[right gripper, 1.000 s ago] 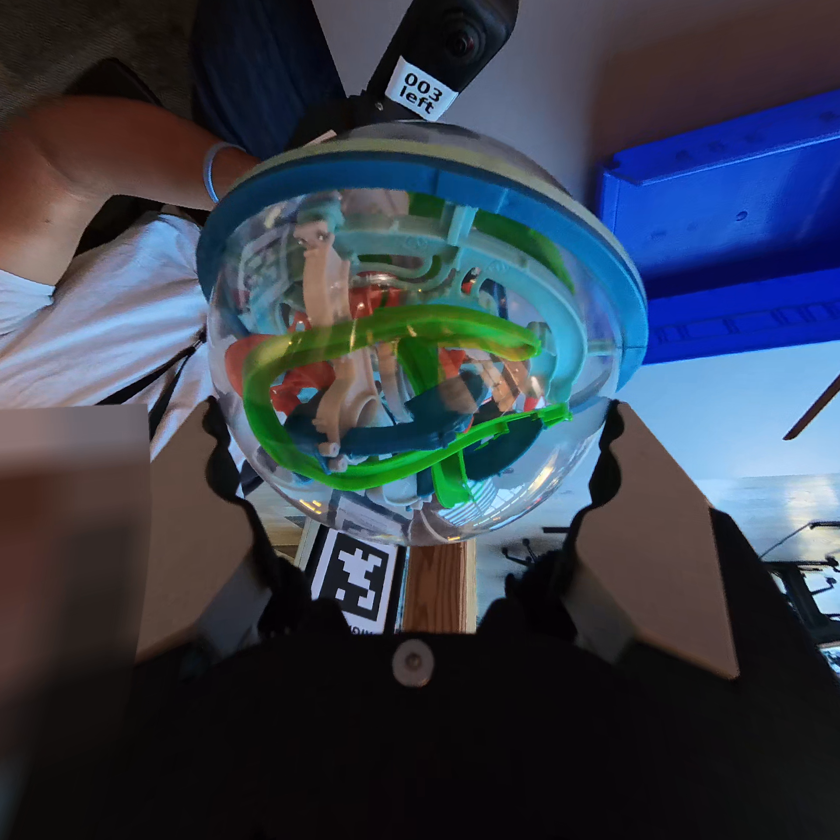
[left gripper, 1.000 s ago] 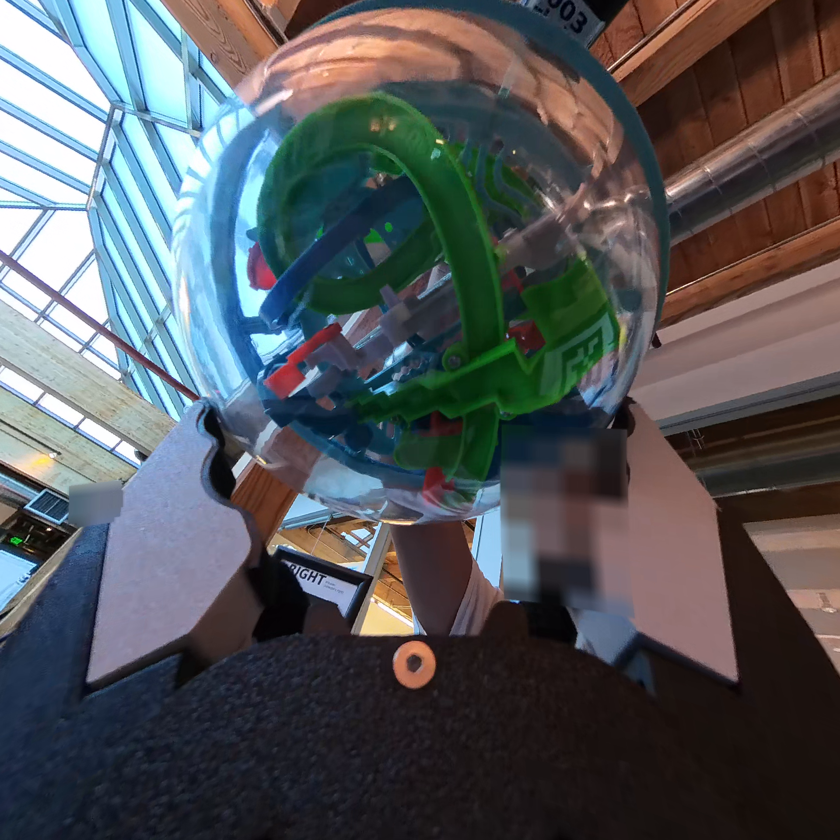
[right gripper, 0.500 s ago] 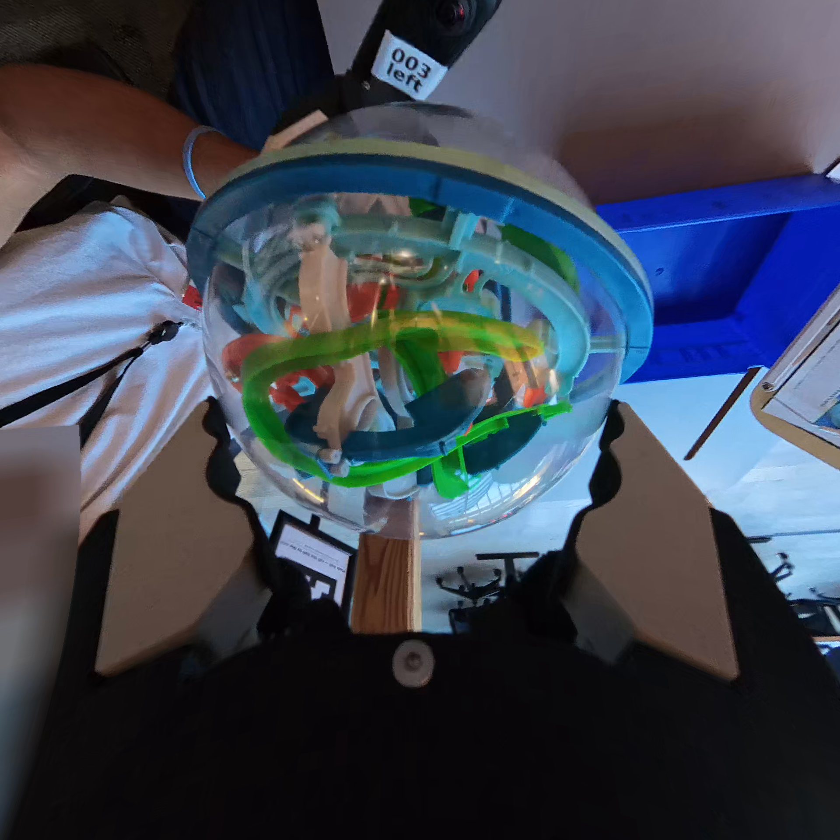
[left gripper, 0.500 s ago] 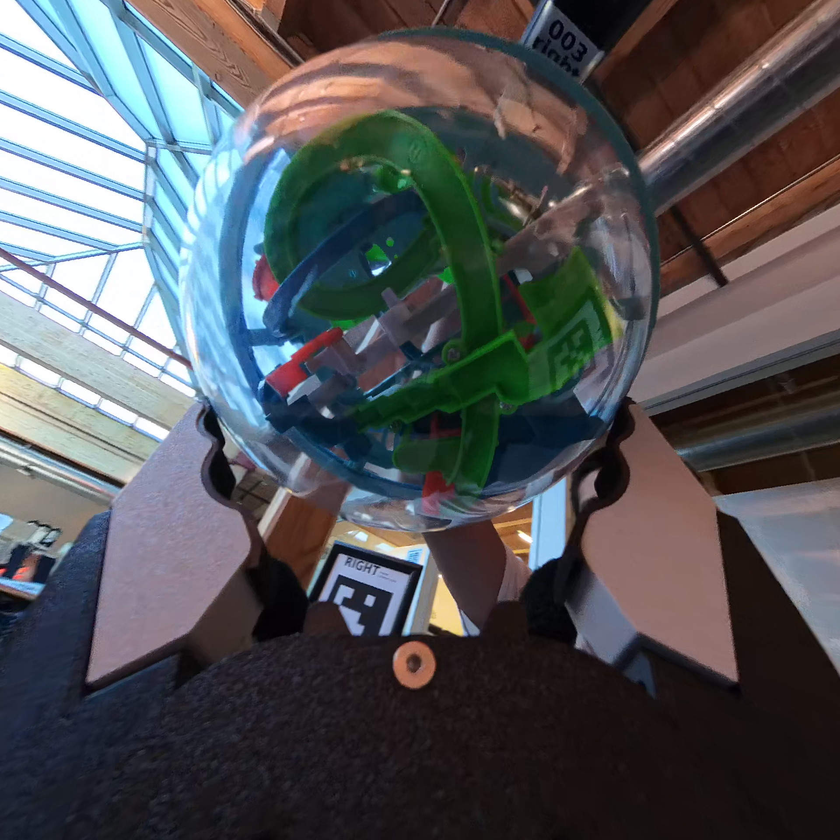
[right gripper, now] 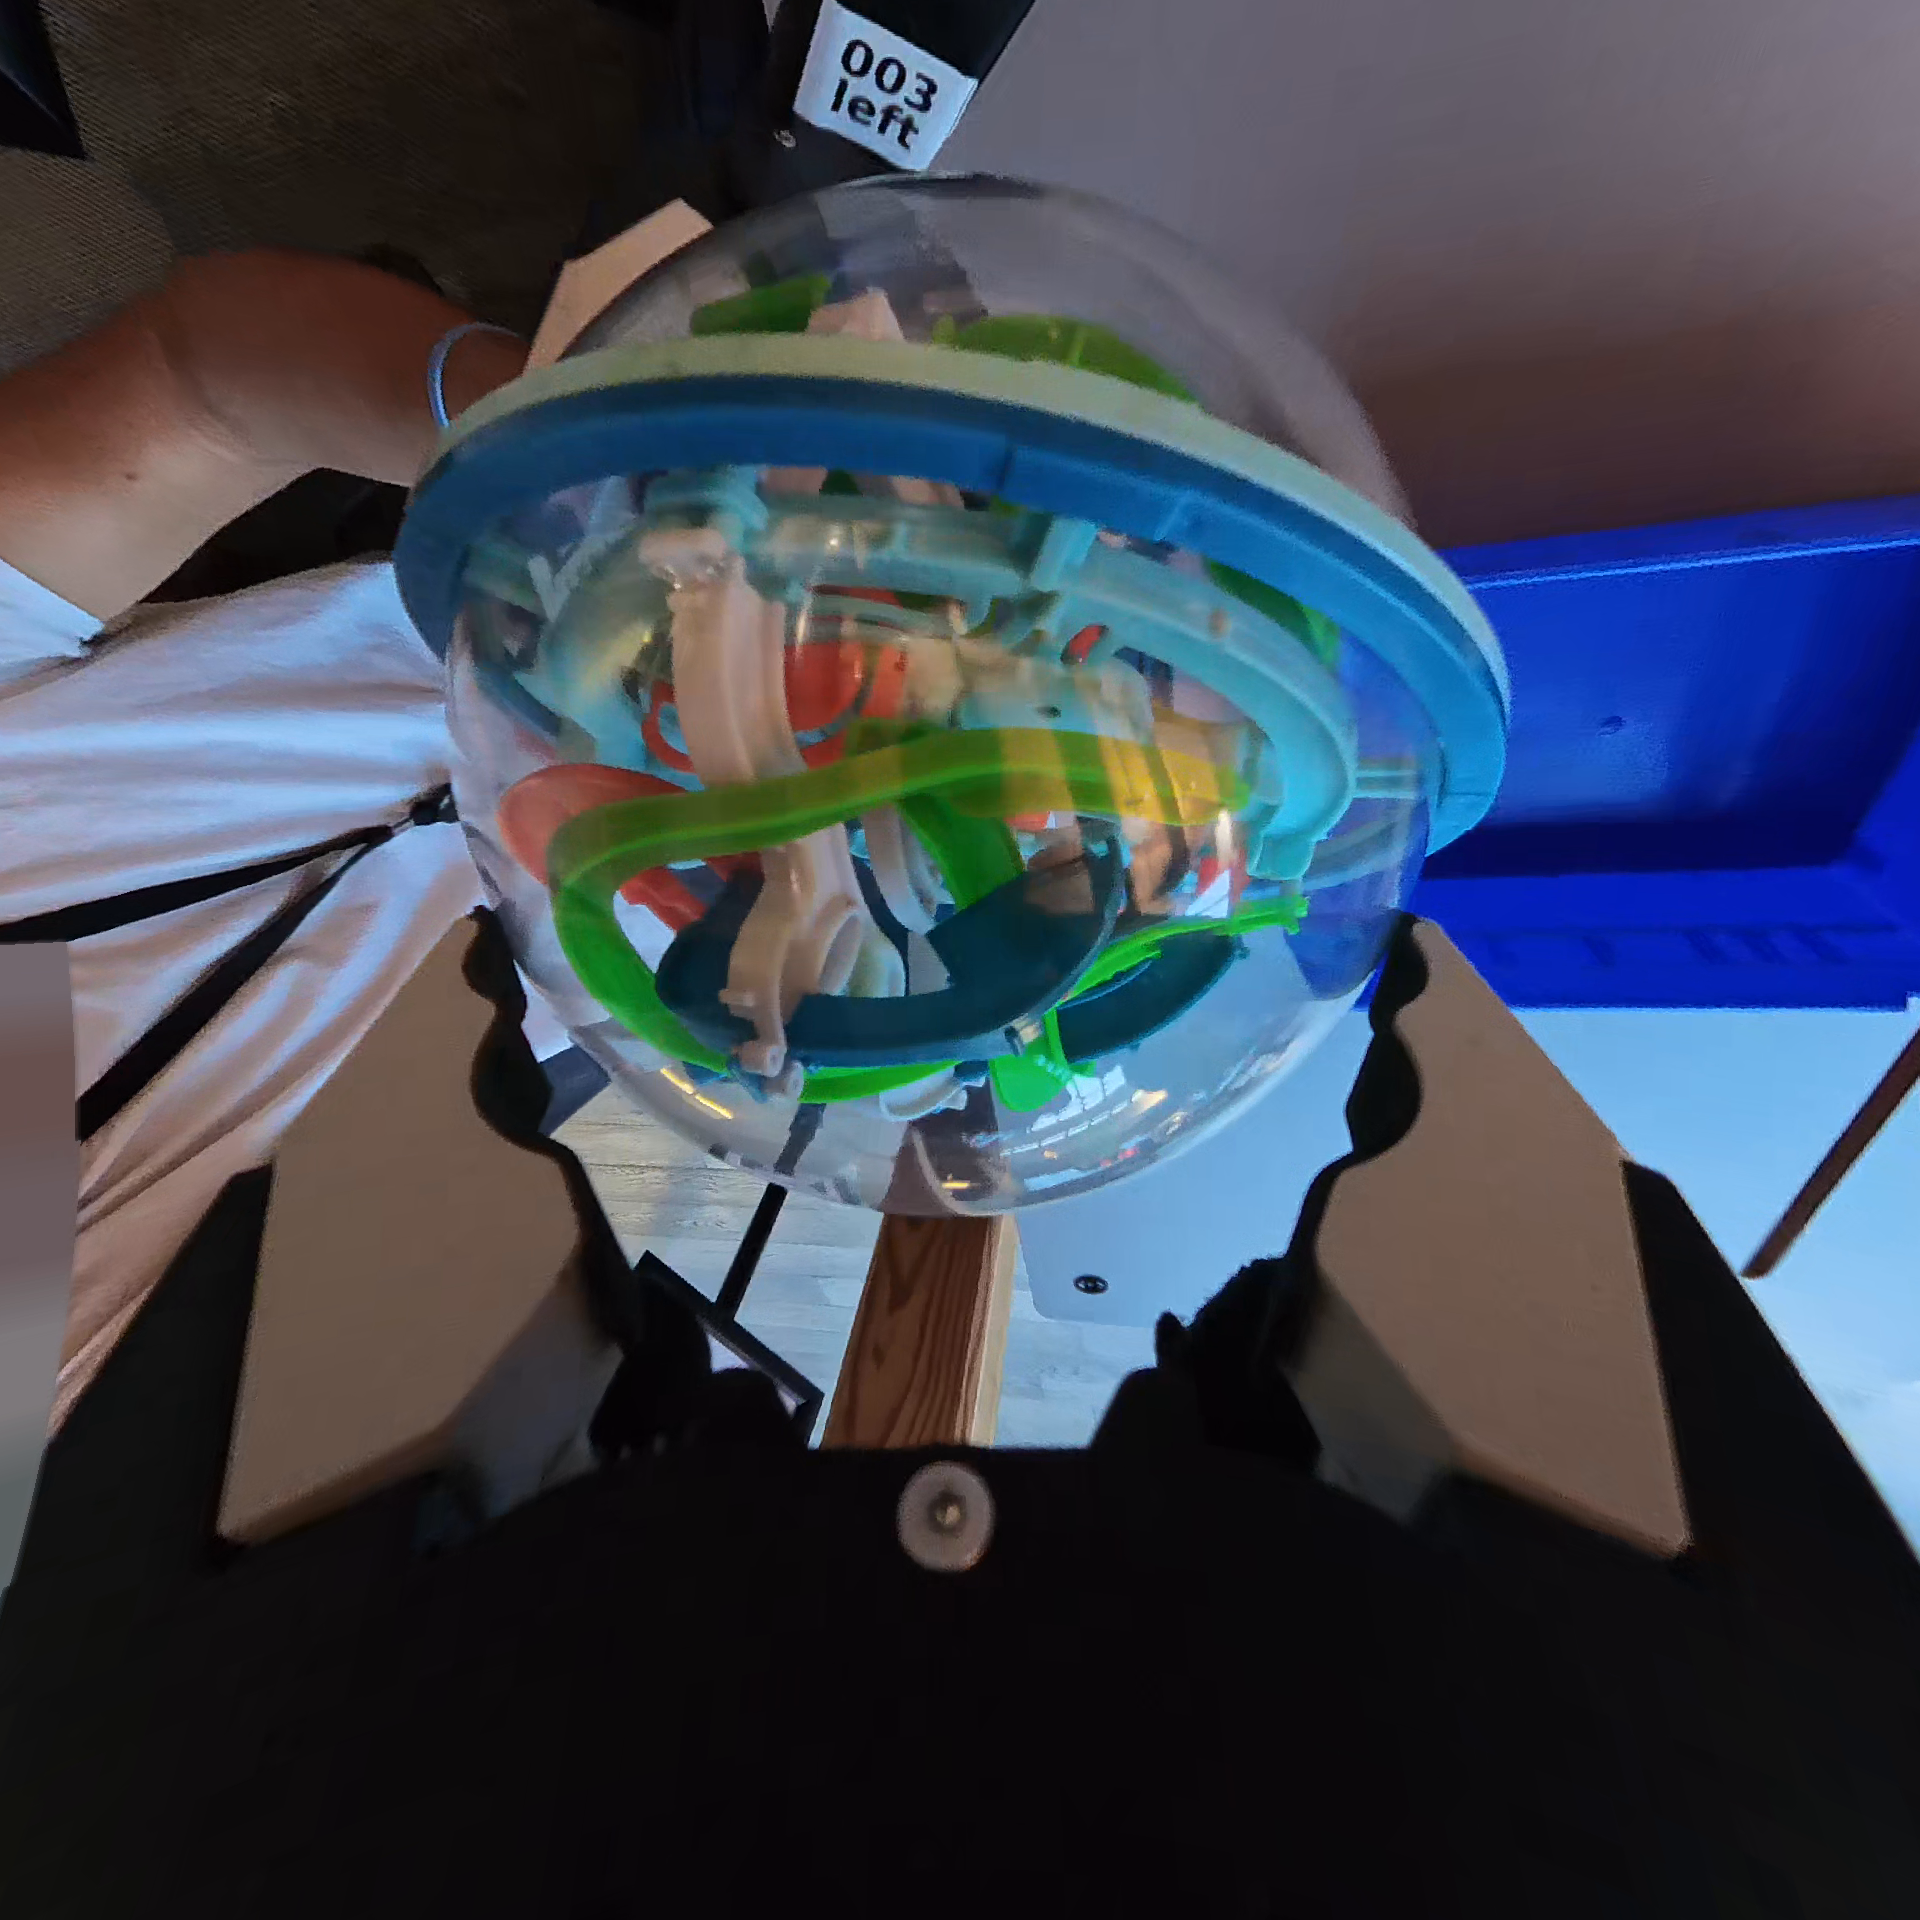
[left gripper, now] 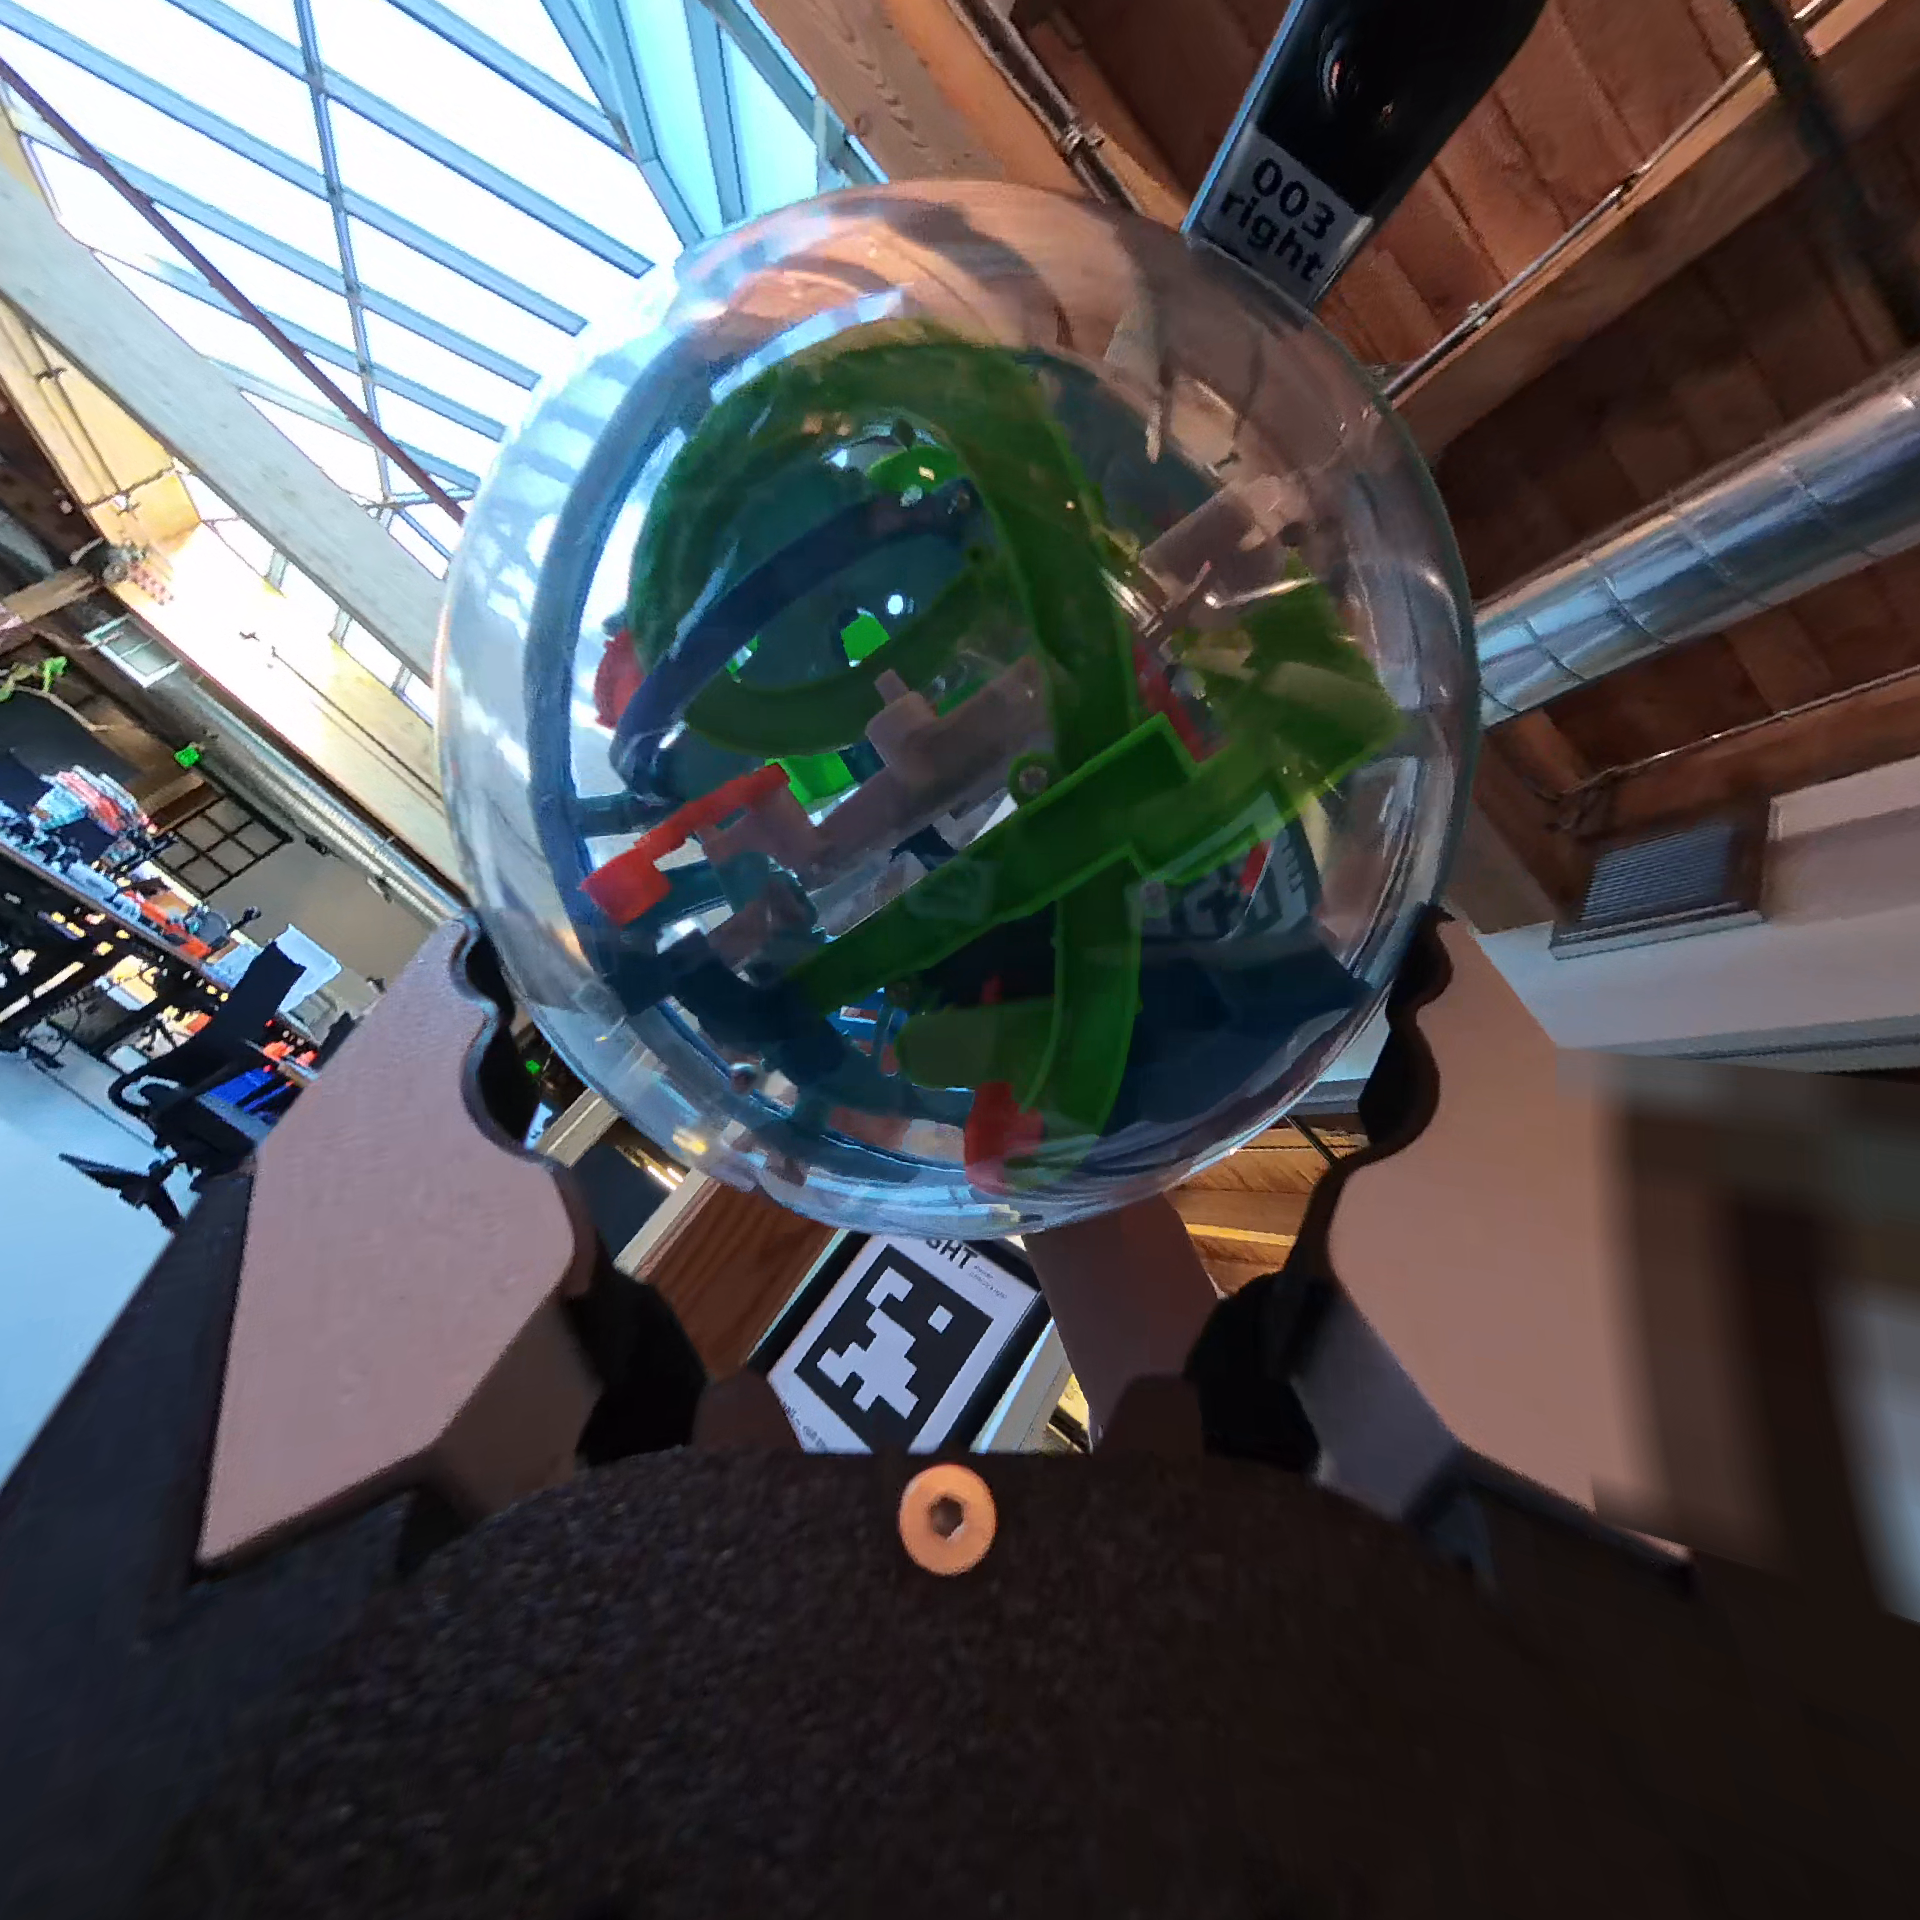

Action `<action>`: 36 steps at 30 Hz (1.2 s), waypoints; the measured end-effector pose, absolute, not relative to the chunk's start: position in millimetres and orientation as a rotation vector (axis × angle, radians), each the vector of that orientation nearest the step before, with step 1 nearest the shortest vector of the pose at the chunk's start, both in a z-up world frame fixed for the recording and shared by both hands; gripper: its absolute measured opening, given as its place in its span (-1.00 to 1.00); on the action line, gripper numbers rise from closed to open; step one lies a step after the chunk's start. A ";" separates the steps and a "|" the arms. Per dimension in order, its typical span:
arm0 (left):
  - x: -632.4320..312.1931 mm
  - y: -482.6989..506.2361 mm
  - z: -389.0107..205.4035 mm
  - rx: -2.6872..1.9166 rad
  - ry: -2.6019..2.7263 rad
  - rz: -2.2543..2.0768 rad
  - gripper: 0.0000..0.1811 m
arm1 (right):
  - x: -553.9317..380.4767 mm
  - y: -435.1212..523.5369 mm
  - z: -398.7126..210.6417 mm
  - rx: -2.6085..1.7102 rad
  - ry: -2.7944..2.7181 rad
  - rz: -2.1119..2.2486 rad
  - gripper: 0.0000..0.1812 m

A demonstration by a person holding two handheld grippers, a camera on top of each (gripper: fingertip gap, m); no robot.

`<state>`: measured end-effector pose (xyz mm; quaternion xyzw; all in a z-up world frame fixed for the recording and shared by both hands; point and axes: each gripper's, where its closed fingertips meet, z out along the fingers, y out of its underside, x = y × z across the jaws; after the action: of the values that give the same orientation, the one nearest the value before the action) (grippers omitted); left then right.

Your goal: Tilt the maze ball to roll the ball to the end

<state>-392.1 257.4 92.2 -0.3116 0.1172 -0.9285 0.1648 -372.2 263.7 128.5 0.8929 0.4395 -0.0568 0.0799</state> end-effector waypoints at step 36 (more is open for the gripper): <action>-328.3 217.8 39.1 -1.384 0.735 -2.649 0.75 | -302.9 218.4 77.9 3.620 0.986 -1.158 0.69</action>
<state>-328.3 217.8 39.1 -0.4495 0.2386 -0.8602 0.0319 -302.9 218.4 77.9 0.8518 0.2320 -0.2724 -0.3826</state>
